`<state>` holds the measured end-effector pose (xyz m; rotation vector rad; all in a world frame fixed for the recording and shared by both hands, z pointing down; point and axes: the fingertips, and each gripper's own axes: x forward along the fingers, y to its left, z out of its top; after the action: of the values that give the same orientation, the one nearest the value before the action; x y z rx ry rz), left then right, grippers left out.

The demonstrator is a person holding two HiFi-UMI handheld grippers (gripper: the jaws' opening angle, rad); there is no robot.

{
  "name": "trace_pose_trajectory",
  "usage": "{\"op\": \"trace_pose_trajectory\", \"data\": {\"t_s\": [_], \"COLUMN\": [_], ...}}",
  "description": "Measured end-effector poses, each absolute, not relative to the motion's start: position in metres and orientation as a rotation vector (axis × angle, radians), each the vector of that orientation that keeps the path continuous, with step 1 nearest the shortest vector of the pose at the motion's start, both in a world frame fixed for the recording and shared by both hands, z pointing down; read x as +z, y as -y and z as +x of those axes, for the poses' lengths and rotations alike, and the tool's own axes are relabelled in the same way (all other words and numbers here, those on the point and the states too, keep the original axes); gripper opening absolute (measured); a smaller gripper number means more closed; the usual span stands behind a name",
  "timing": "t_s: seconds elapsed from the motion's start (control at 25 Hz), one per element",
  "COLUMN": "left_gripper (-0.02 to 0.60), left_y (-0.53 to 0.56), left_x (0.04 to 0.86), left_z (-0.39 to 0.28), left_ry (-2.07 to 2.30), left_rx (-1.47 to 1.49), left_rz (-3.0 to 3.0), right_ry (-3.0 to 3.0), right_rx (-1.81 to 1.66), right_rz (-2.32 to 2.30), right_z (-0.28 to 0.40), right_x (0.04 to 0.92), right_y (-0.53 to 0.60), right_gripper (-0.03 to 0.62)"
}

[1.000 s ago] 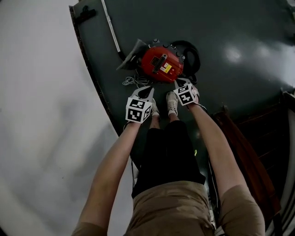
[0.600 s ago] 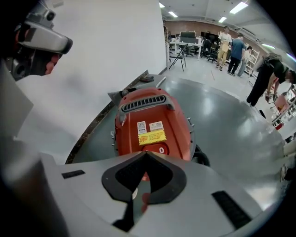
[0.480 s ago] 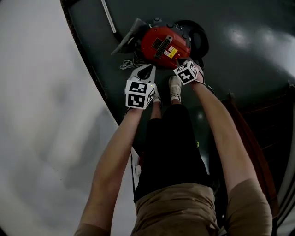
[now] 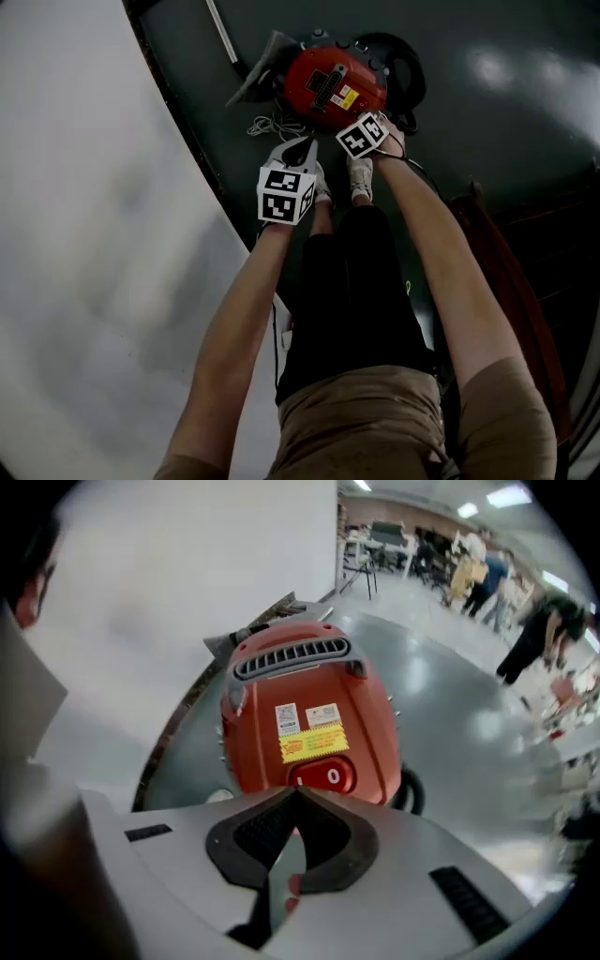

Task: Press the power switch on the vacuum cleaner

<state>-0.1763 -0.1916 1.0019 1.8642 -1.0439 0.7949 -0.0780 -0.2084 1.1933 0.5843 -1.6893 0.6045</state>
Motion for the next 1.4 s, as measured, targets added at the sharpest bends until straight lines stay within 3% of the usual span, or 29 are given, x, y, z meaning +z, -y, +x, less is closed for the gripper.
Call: {"op": "trace_pose_trajectory", "data": {"t_s": [0.12, 0.4, 0.72, 0.96, 1.4], "left_gripper": [0.003, 0.003, 0.003, 0.003, 0.003], "left_y": [0.192, 0.194, 0.187, 0.174, 0.206], "left_x": [0.960, 0.835, 0.699, 0.571, 0.388], "left_z": [-0.168, -0.161, -0.130, -0.117, -0.126], "left_ry": [1.007, 1.050, 1.106, 1.170, 1.263], "left_rx": [0.731, 0.694, 0.485, 0.348, 0.048], "left_rz": [1.857, 1.946, 2.067, 2.204, 2.473], "right_ry": [1.842, 2.133, 2.457, 2.700, 2.828], "right_rx": [0.819, 0.967, 1.029, 0.800, 0.451], "right_rz": [0.712, 0.901, 1.040, 0.959, 0.921], "right_z": [-0.070, -0.021, -0.043, -0.041, -0.037], "right_x": [1.145, 0.968, 0.765, 0.597, 0.409], "right_y": [0.225, 0.212, 0.239, 0.231, 0.243], "right_gripper": [0.008, 0.009, 0.009, 0.009, 0.012]}}
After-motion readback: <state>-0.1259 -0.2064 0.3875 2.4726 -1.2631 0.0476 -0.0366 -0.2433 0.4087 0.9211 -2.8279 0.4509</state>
